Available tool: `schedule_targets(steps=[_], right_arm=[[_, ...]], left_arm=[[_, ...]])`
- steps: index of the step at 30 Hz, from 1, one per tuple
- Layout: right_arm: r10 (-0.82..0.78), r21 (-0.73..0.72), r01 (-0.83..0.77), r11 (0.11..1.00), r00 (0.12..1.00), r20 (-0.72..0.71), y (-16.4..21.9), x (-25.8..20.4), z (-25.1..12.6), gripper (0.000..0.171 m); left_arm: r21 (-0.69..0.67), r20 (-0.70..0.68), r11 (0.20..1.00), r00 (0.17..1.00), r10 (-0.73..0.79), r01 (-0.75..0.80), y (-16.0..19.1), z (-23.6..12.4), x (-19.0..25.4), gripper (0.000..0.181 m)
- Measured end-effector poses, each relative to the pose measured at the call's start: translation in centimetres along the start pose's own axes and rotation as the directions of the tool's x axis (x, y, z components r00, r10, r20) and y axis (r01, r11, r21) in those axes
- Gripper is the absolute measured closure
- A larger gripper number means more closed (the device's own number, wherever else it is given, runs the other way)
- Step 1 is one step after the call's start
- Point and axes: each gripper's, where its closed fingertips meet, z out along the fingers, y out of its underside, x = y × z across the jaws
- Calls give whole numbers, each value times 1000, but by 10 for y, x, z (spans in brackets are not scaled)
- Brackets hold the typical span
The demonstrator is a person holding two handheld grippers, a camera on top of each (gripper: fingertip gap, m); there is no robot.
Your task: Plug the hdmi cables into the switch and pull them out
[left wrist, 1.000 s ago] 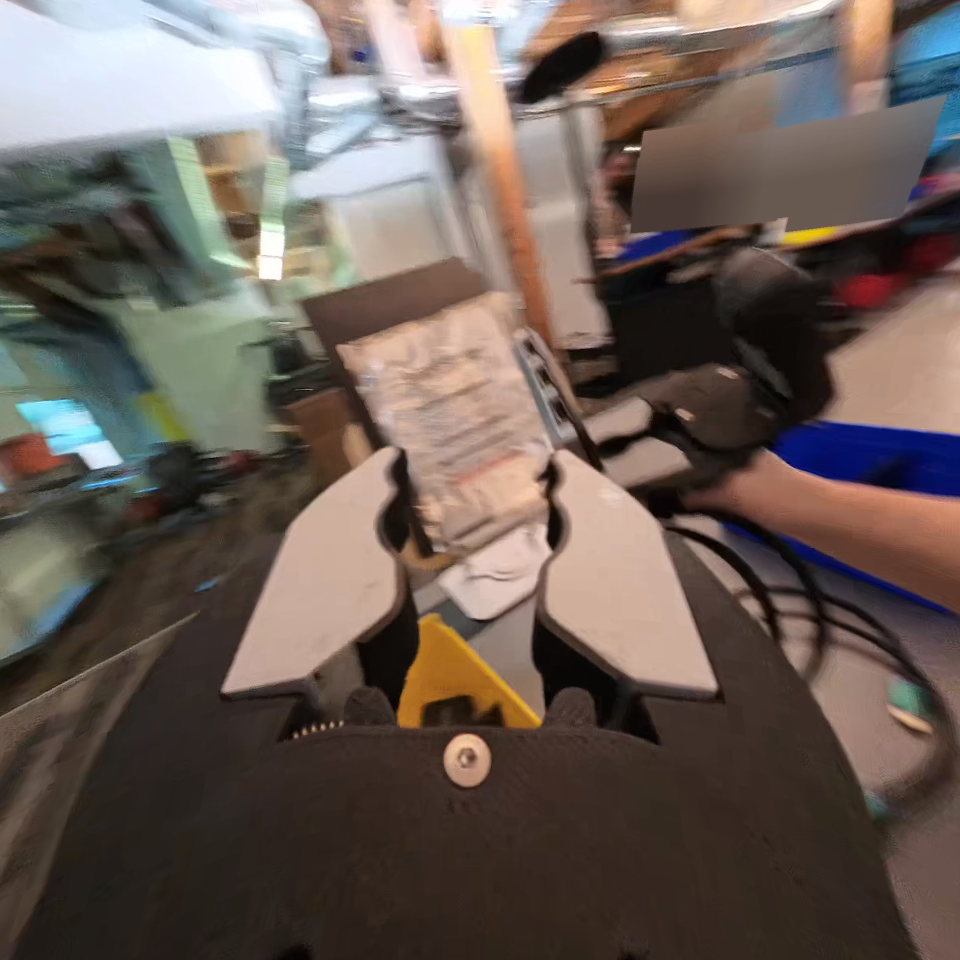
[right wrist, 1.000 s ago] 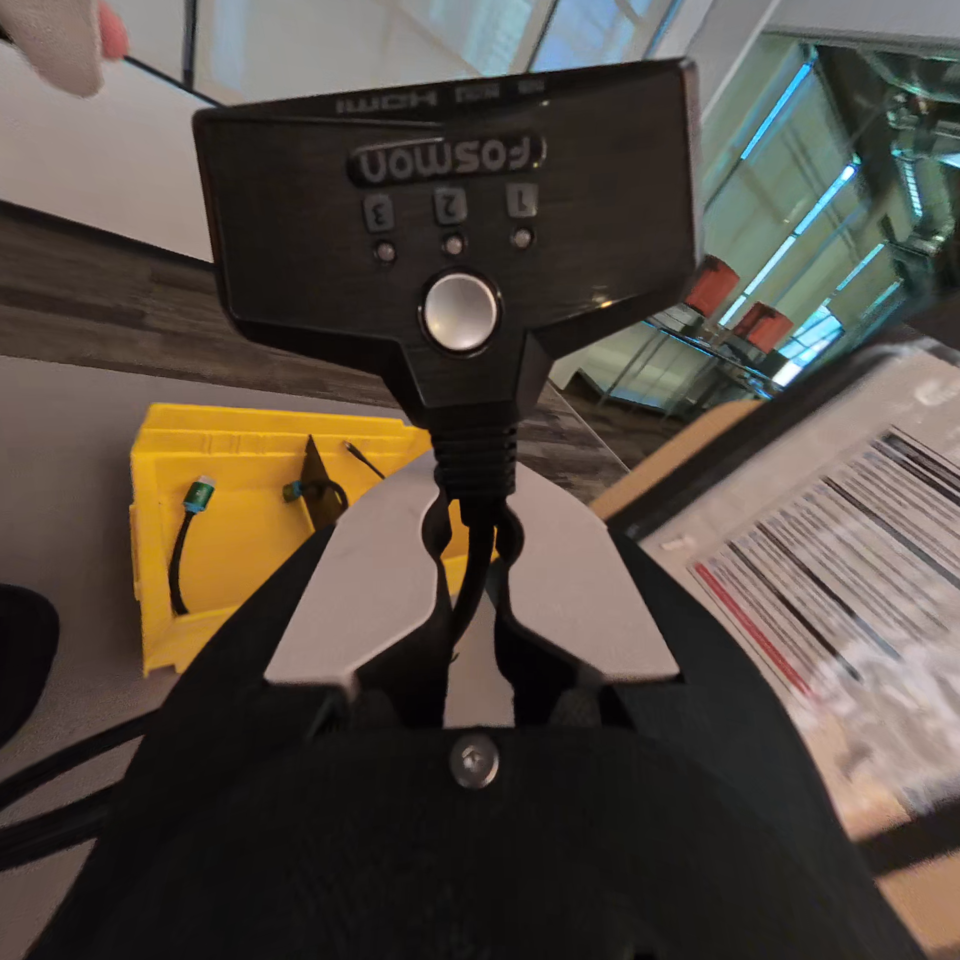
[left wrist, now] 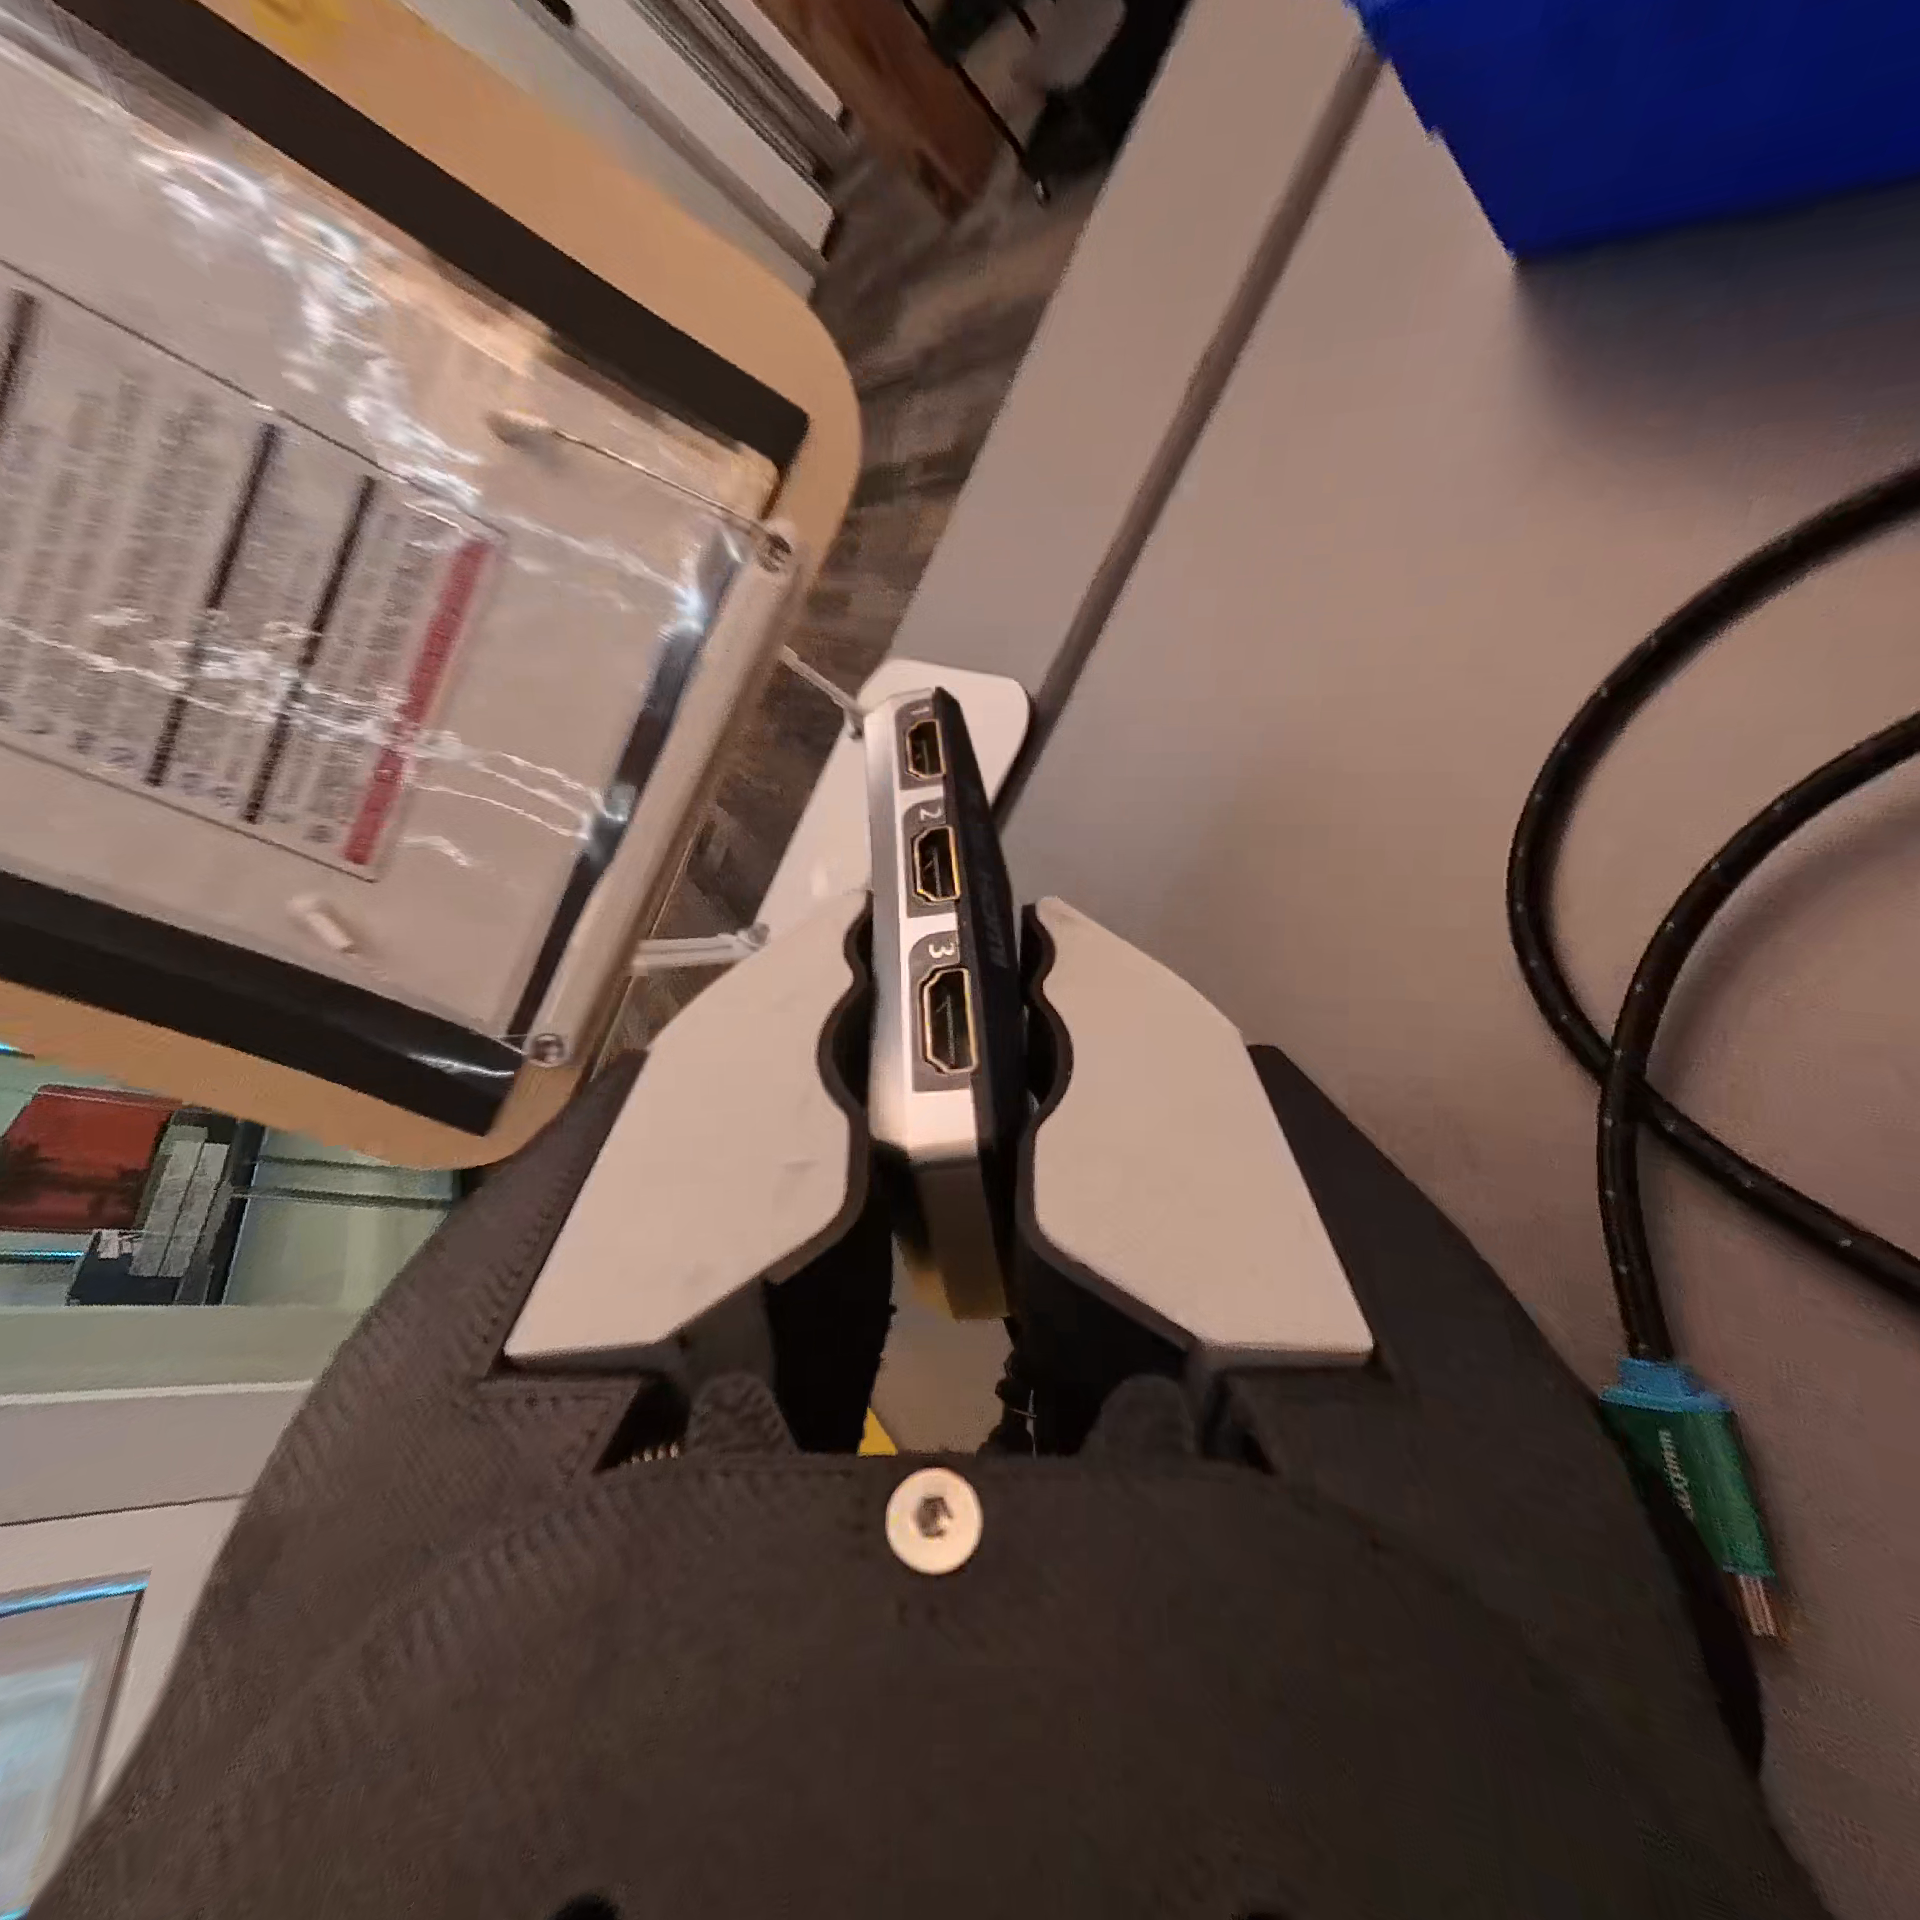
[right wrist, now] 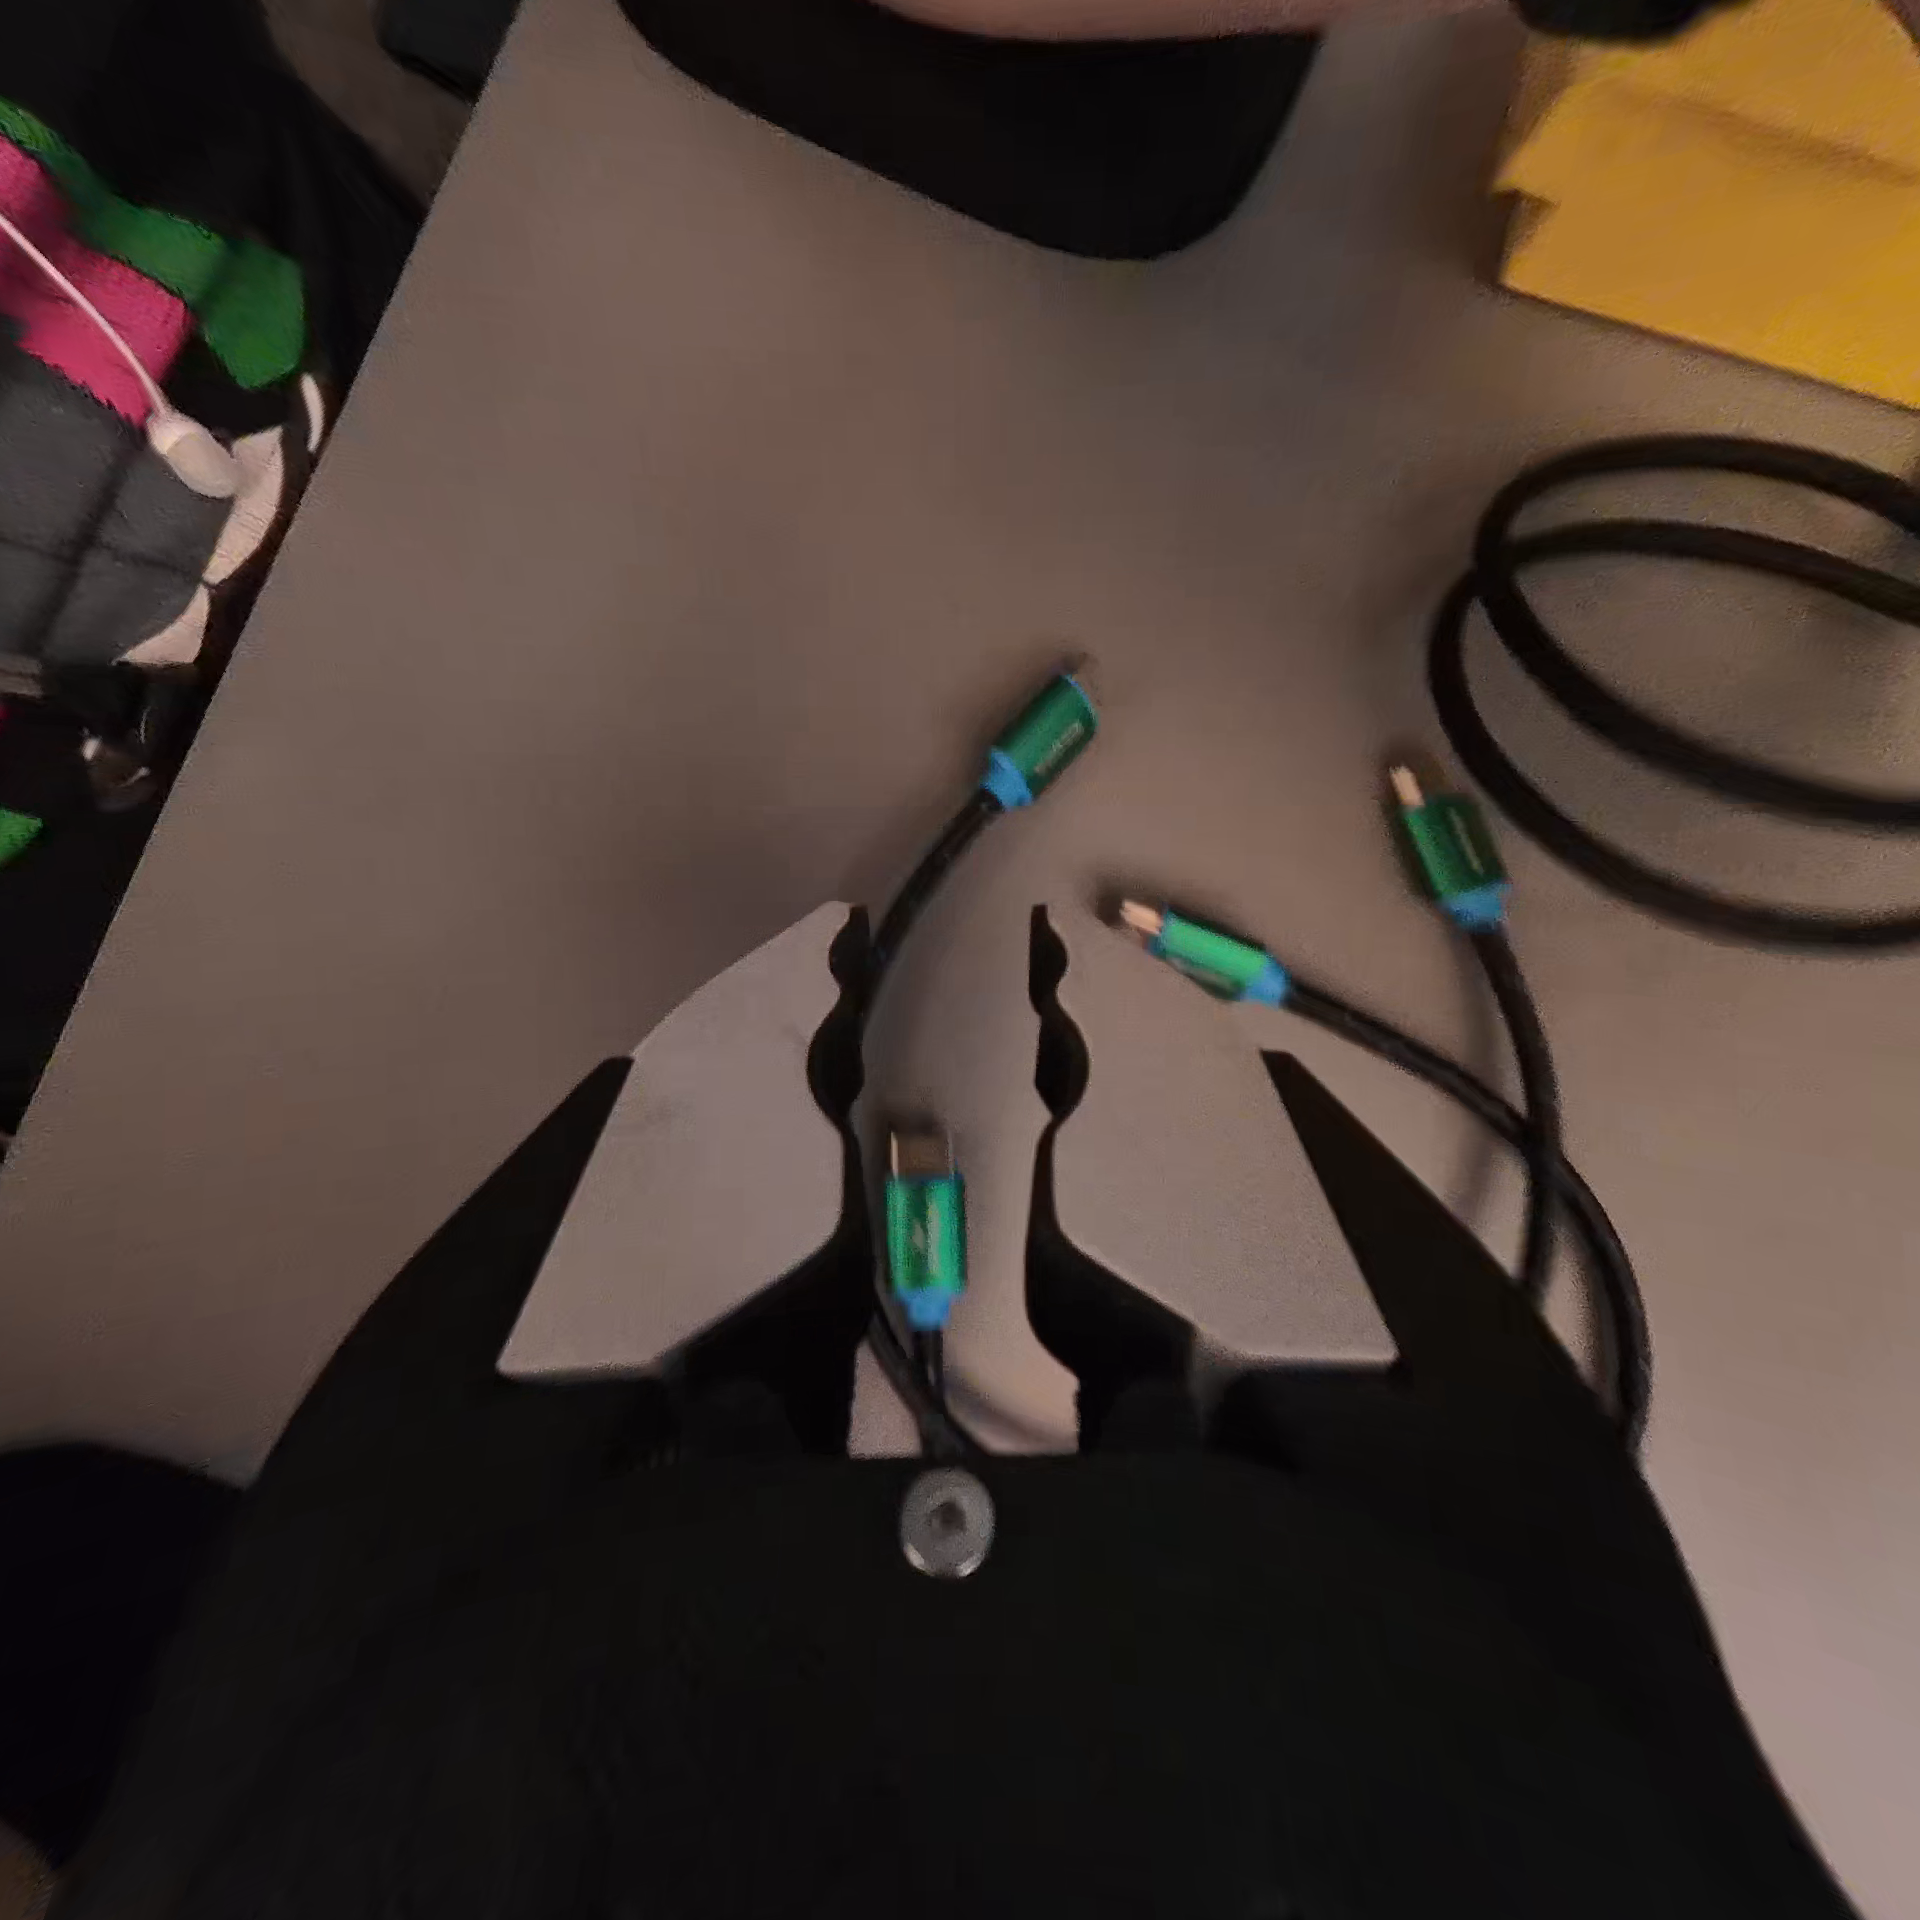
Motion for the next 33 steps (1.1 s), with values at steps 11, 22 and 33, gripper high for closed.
schedule_targets(steps=[11, 22, 33], right_arm=[[68, -304, -67, 950, 998, -7, 19, -13, 50, 161], [186, 72, -202, 977, 964, 188, -1, -39, -111, 164], [107, 286, -54, 957, 979, -172, -19, -5, -183, 164]], left_arm=[[-145, -36, 988, 998, 49, -54, 31, 26, 29, 157], [-209, -236, 973, 961, -146, 97, 44, 28, 54, 156], [-320, -445, 947, 878, -177, 29, 58, 21, 105, 117]])
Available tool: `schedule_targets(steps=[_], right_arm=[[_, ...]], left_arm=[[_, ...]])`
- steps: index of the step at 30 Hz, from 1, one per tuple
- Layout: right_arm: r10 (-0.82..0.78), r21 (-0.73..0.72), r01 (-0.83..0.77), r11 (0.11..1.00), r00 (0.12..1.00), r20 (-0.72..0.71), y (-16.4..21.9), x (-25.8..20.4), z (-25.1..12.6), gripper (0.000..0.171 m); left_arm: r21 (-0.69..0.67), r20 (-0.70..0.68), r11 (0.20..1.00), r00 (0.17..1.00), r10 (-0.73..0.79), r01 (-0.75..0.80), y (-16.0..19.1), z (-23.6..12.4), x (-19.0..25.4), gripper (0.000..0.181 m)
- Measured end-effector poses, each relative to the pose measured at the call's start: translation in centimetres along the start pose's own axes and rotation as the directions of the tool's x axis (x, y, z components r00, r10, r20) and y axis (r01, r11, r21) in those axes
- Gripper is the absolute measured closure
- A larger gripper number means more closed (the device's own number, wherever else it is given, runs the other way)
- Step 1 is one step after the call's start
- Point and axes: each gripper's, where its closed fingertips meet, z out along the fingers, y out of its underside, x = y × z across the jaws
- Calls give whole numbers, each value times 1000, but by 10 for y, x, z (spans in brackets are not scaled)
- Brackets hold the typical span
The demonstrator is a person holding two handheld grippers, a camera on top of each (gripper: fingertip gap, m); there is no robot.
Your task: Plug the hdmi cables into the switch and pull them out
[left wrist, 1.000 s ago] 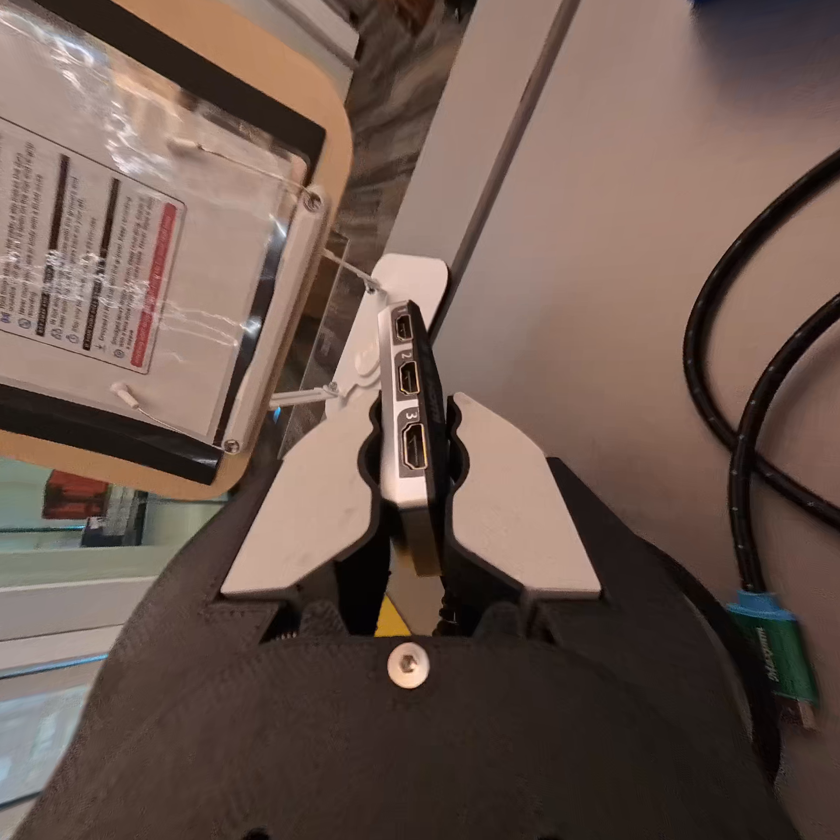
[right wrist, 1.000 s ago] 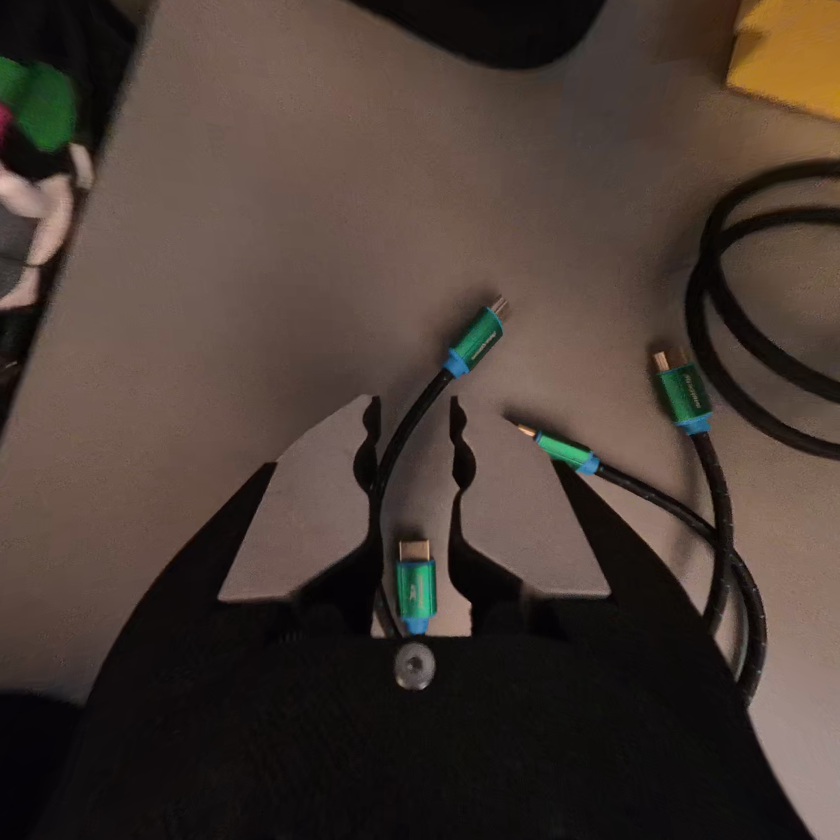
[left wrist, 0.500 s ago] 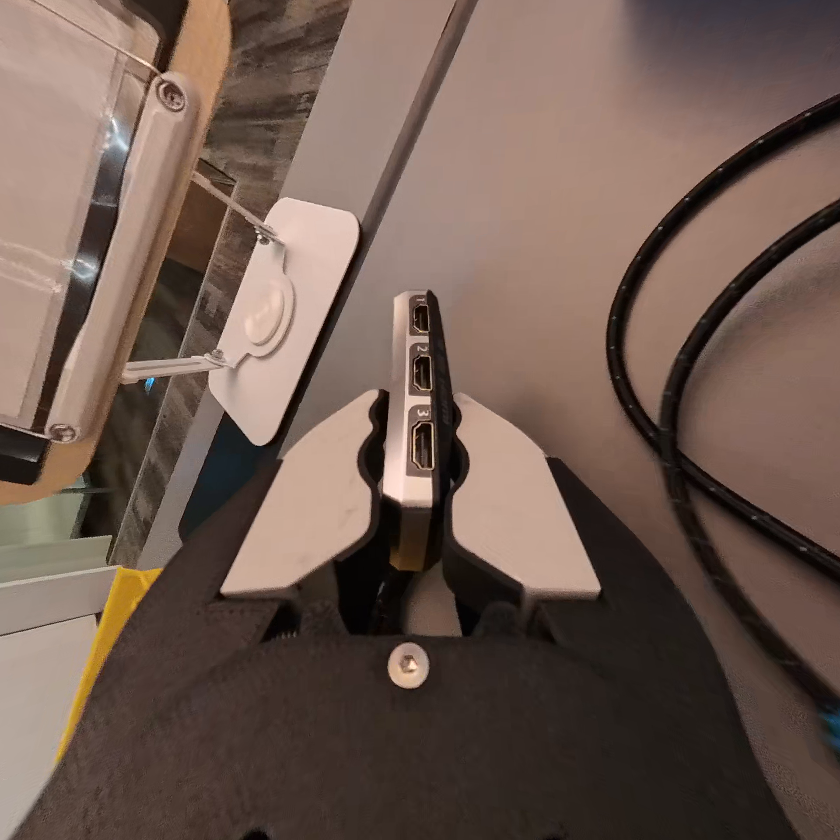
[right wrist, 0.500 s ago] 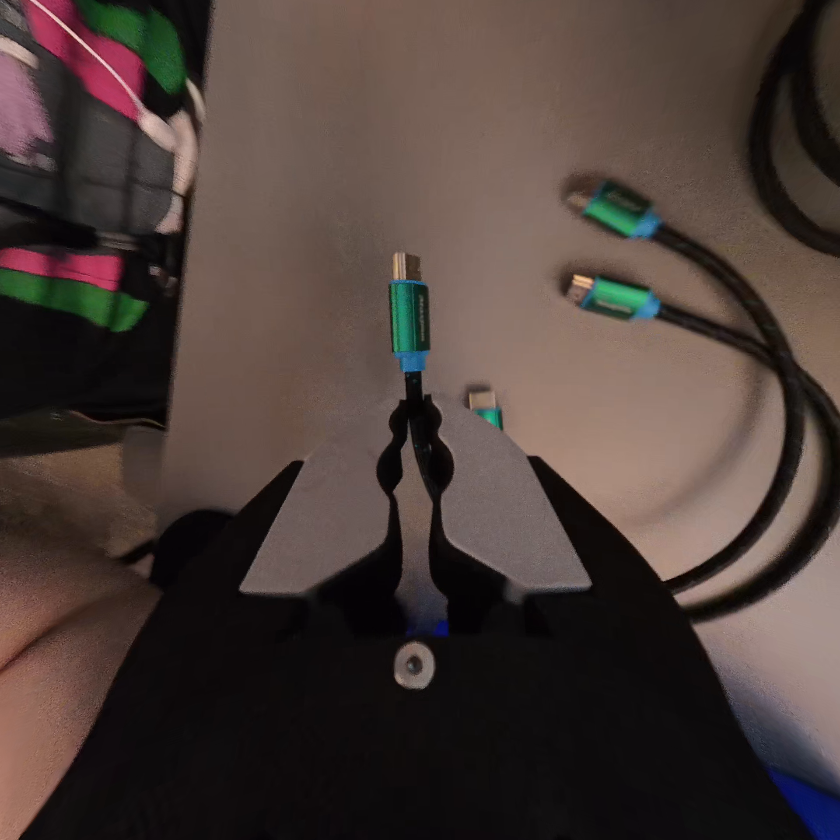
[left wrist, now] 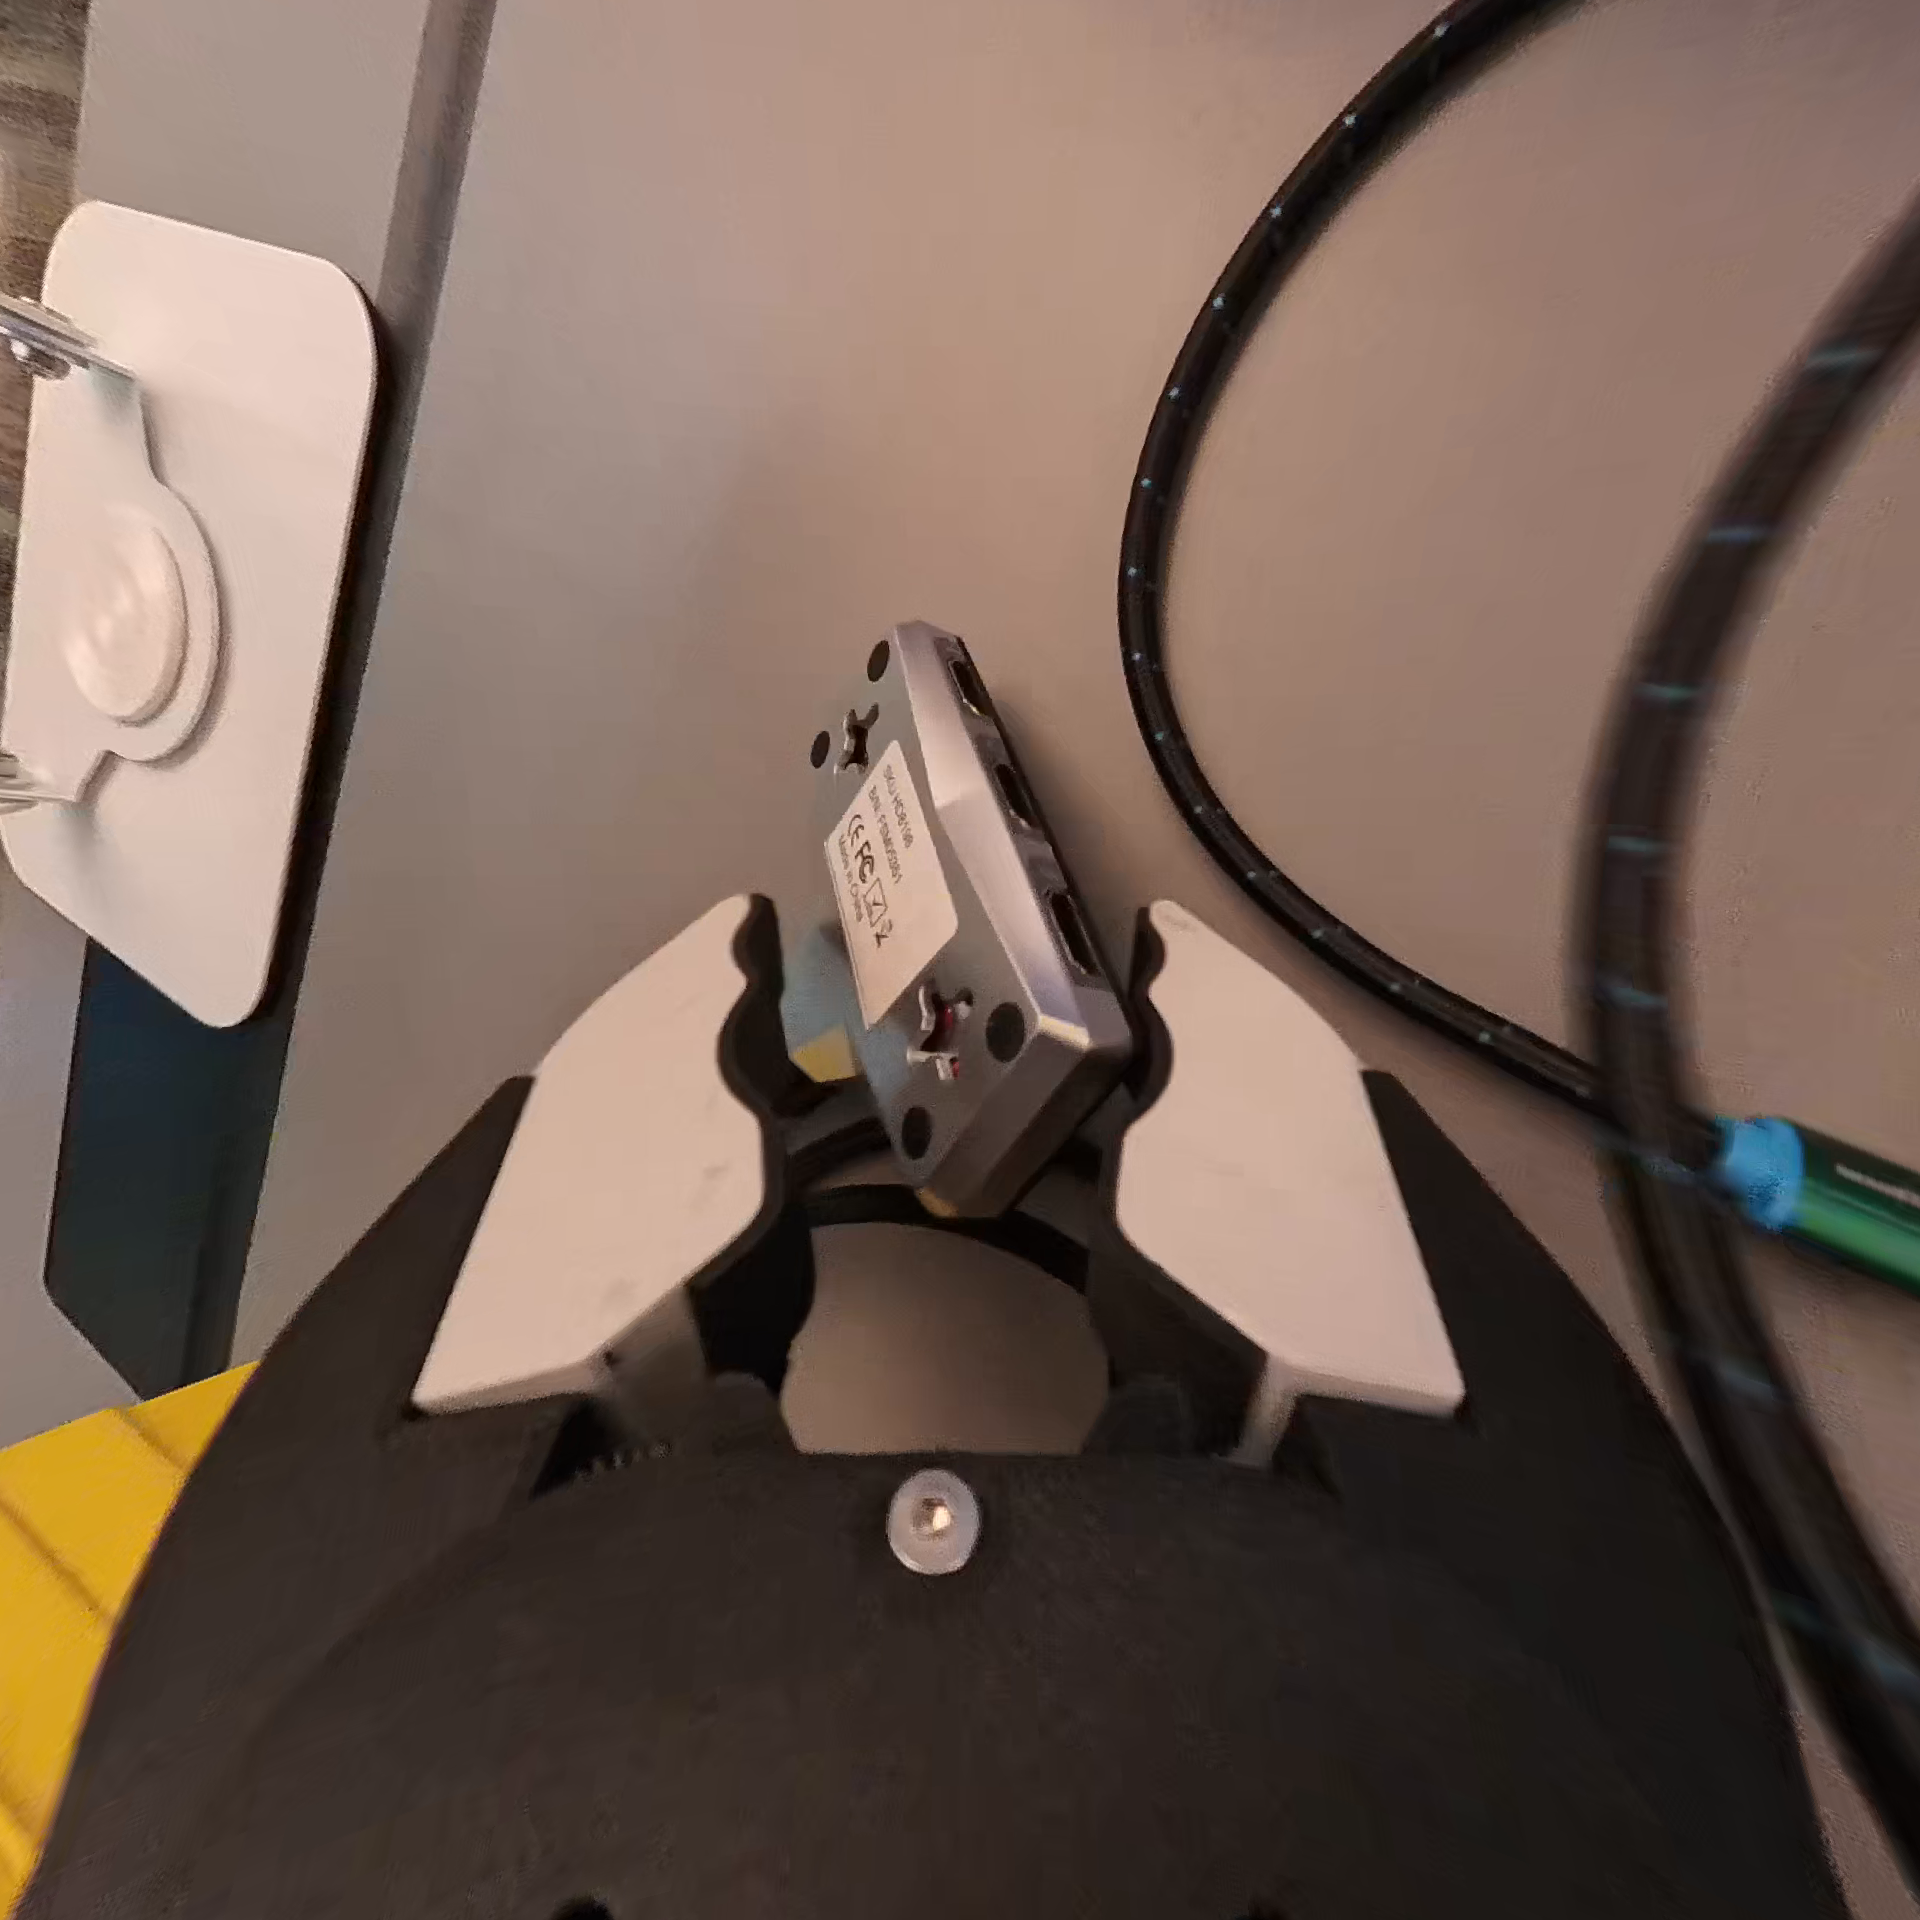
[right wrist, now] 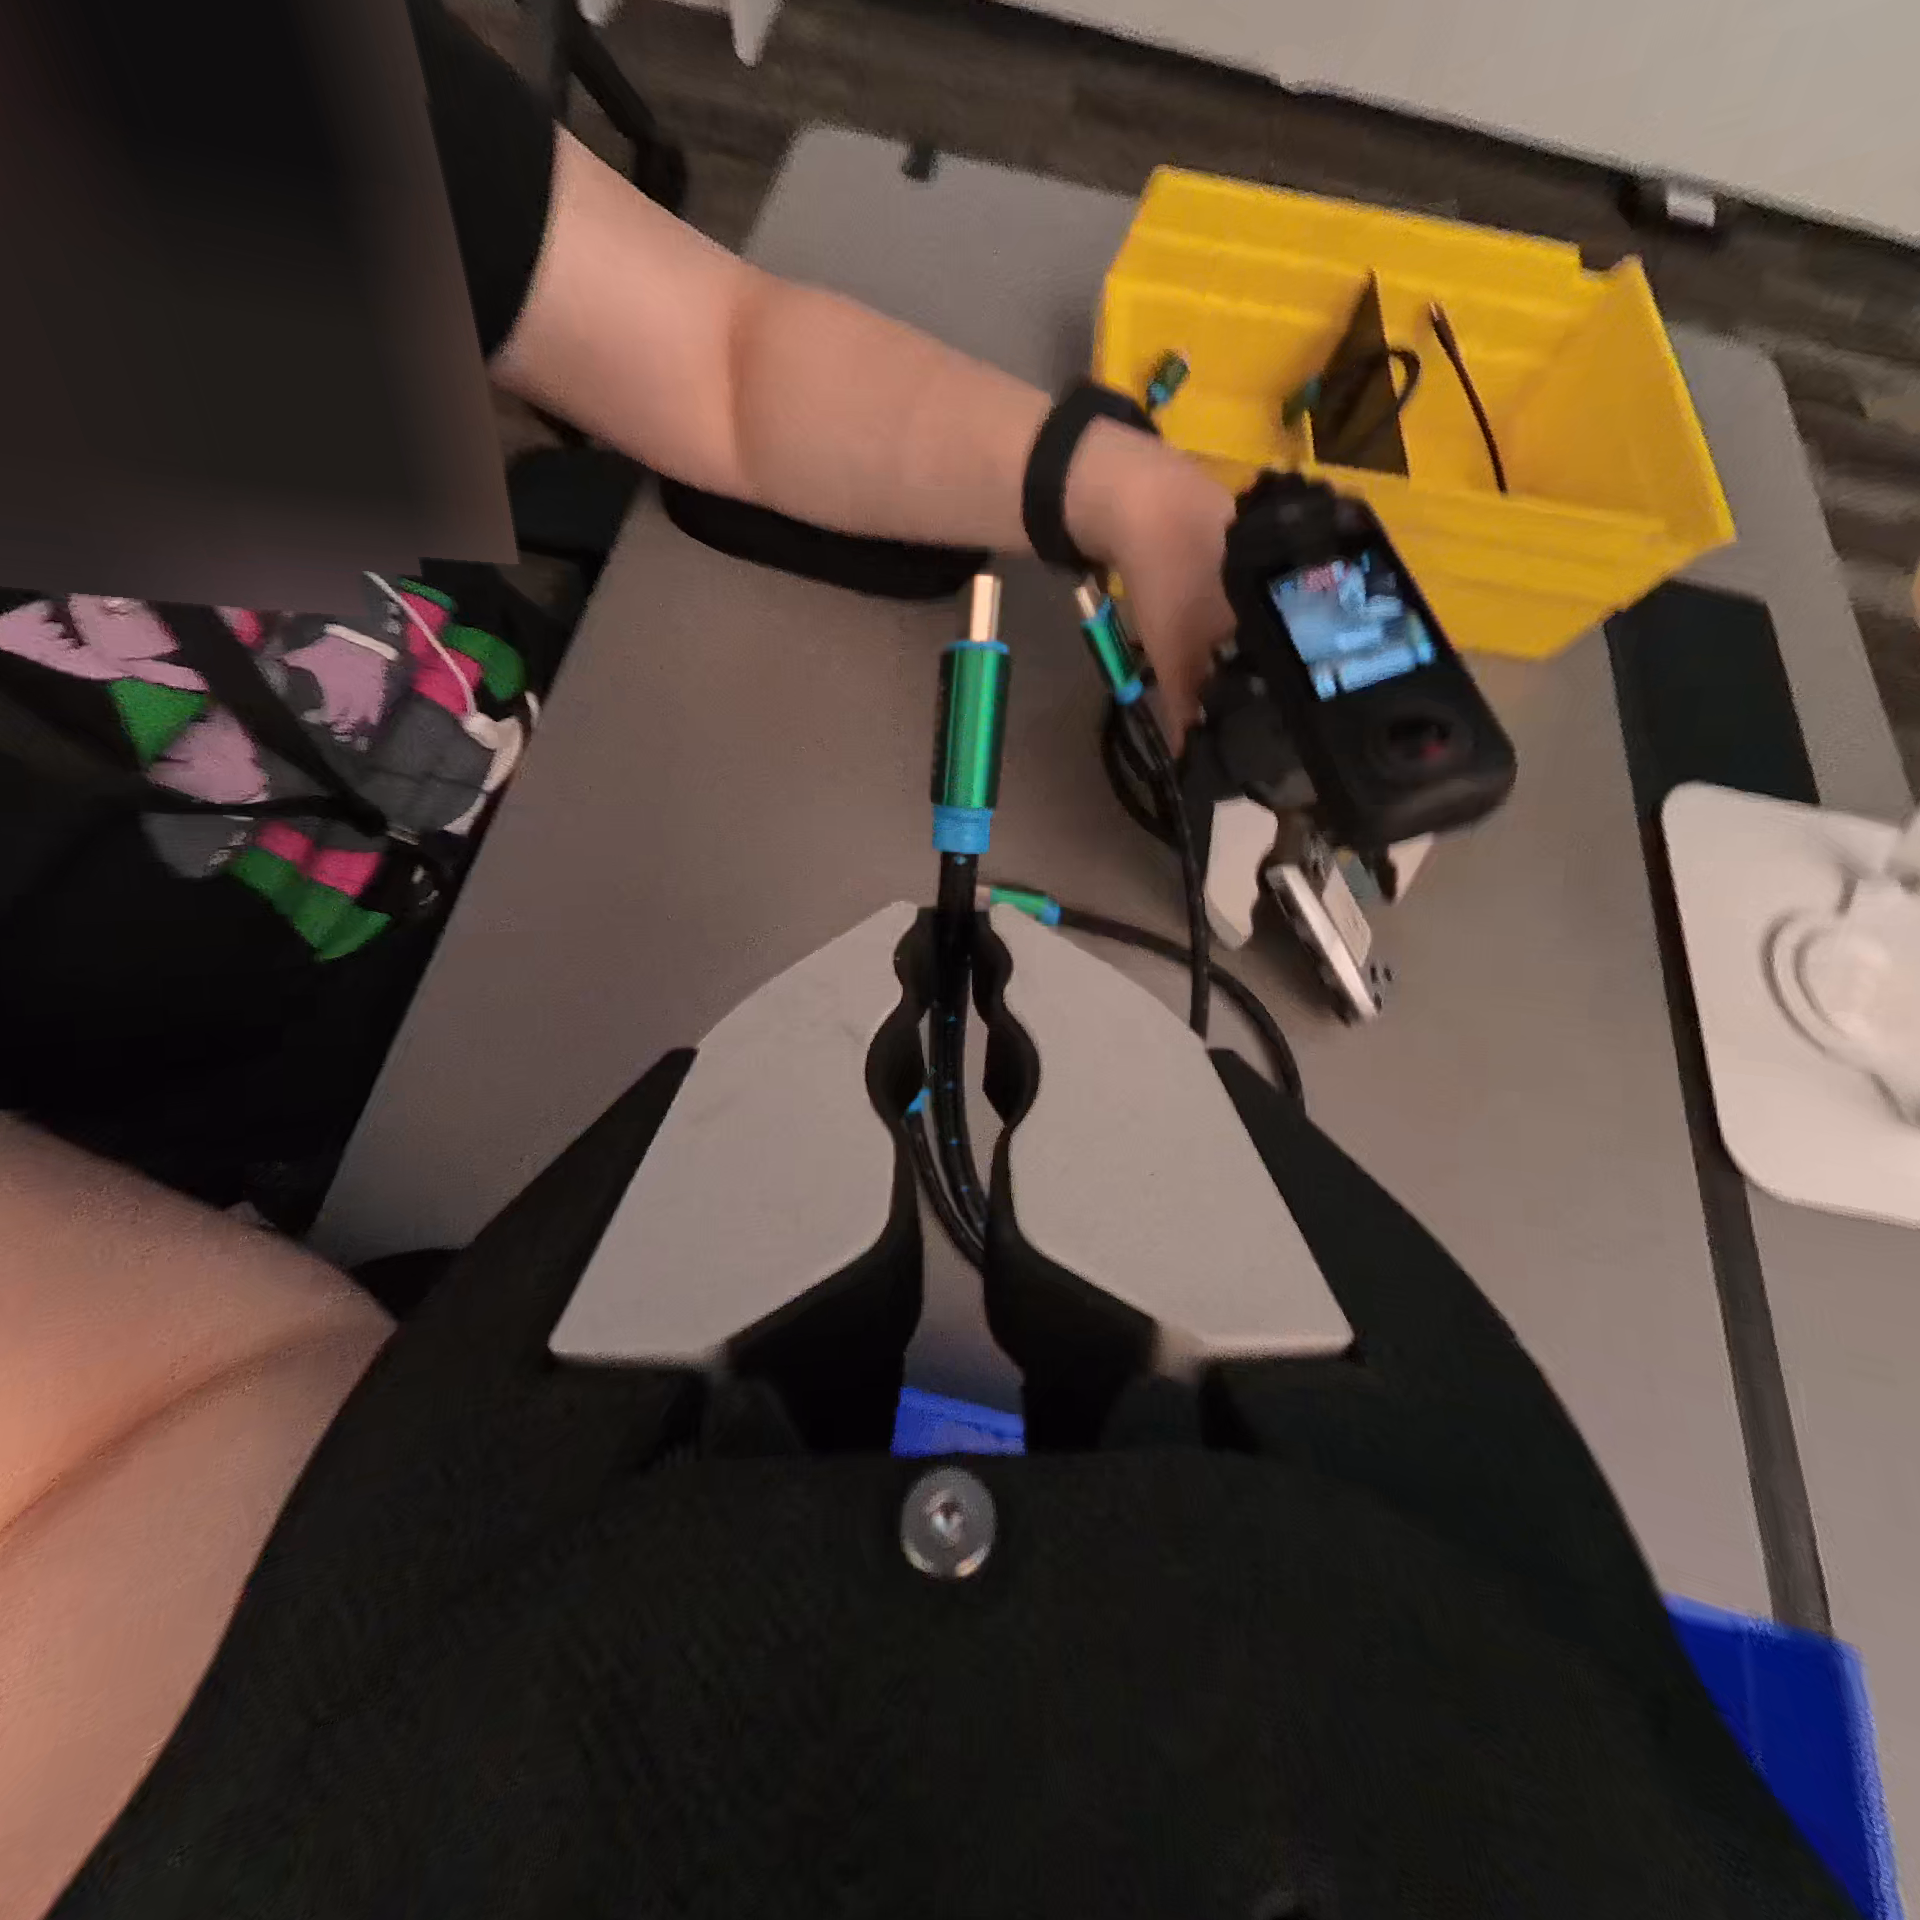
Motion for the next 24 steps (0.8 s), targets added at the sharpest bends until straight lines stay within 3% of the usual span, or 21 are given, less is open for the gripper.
schedule_targets(steps=[4, 8, 11, 13, 15, 18, 21, 24], right_arm=[[0, -25, -1, 1000, 1000, -29, 6, 12, 7, 164], [-19, -120, 10, 993, 997, -74, 13, 19, 16, 164], [-32, -187, 8, 982, 992, -125, 15, 25, 23, 164], [-45, -222, 11, 975, 988, -149, 17, 28, 27, 164], [-60, -239, 19, 971, 984, -166, 16, 29, 29, 164], [-77, -242, 32, 970, 981, -179, 13, 29, 32, 164], [-83, -246, 35, 969, 979, -188, 12, 29, 33, 164], [-94, -277, 32, 960, 972, -216, 17, 34, 34, 165]], left_arm=[[24, 4, 1000, 1000, -10, 9, -1, -27, -15, 106], [220, 20, 970, 994, -107, 100, -18, -88, -43, 108], [471, -109, 876, 992, -61, 106, -49, -147, -27, 115], [629, -190, 776, 978, 86, 54, -73, -186, 6, 119], [725, -158, 688, 961, 226, -42, -89, -209, 37, 122], [728, -58, 666, 953, 299, -165, -104, -206, 62, 134], [663, -67, 718, 939, 338, -211, -103, -183, 75, 153], [678, -84, 707, 935, 346, -201, -107, -179, 78, 168]])
